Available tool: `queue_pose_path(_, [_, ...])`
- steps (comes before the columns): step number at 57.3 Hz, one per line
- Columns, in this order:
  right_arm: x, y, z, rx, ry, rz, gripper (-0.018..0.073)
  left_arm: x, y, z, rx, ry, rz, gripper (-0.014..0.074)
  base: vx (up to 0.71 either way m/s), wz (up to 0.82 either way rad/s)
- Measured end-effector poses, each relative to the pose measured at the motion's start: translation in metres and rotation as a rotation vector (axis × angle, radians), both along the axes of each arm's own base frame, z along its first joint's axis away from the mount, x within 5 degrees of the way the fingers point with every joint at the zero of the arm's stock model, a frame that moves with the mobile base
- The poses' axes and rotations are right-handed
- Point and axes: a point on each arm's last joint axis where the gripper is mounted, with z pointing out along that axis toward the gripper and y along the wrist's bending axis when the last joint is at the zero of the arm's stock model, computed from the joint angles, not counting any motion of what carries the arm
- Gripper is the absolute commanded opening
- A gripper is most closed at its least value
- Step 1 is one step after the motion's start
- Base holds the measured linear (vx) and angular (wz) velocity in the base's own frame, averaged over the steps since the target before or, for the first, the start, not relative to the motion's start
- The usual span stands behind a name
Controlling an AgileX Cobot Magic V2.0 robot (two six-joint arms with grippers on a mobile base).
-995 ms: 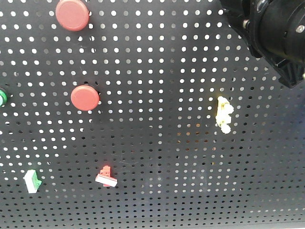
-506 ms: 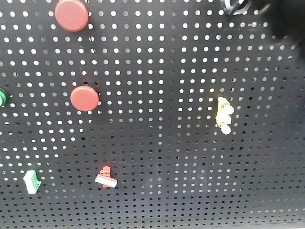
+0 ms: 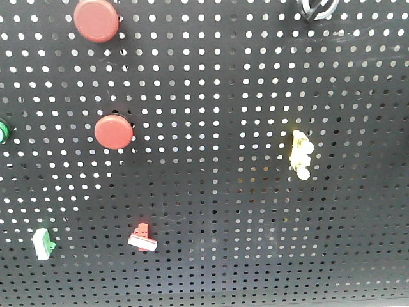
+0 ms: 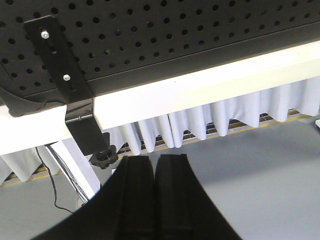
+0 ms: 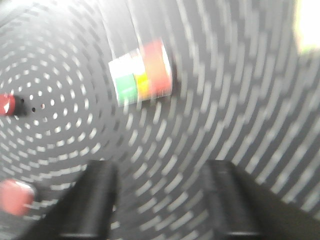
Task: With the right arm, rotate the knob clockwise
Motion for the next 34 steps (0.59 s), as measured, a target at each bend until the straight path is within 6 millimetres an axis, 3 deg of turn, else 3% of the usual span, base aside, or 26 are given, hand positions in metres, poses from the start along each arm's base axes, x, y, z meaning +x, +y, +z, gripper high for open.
queue_pose_path(11, [-0.020,-0.026,0.006,-0.195,-0.055,-0.167,-0.0012,0.000,0.000,0.000,0.000,0.000,0.000,-0.0006,0.00,0.00])
queue_pose_path(23, [-0.023,-0.047,-0.022,-0.400,0.255,-0.279,-0.0013,0.000,0.000,0.000,0.000,0.000,0.000,-0.0006,0.00,0.00])
queue_pose_path(34, [-0.032,-0.037,-0.036,-0.585,0.319,-0.107,-0.0010,0.000,0.000,0.000,0.000,0.000,0.000,-0.0006,0.00,0.00])
